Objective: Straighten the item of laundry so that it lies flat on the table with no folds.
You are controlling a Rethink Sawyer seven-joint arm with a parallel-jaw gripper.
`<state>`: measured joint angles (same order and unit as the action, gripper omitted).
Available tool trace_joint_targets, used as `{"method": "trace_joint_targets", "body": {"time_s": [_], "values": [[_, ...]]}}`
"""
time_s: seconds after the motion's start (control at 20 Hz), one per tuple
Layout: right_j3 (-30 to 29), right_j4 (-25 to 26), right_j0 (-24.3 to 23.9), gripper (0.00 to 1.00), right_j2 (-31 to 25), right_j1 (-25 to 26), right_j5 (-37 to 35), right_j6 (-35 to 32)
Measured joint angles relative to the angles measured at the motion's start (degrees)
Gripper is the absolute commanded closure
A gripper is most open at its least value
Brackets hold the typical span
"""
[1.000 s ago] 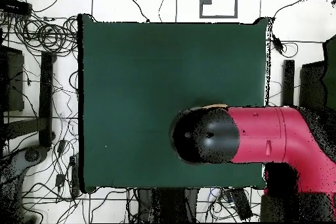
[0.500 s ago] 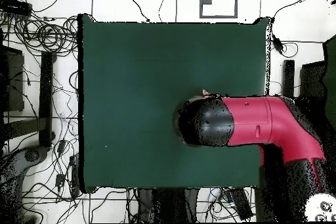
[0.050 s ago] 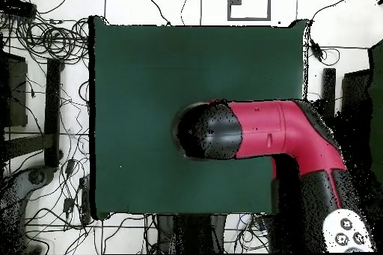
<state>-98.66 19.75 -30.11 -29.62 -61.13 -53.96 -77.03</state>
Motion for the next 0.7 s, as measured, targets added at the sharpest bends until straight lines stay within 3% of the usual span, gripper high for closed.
{"method": "trace_joint_targets", "body": {"time_s": [0.4, 0.7], "values": [[4.61, -0.15, 4.52, 1.0, 1.5, 1.01, -0.02, -0.01], [12.65, 0.38, 9.12, 1.0, 3.74, 5.56, -0.03, -0.07]]}}
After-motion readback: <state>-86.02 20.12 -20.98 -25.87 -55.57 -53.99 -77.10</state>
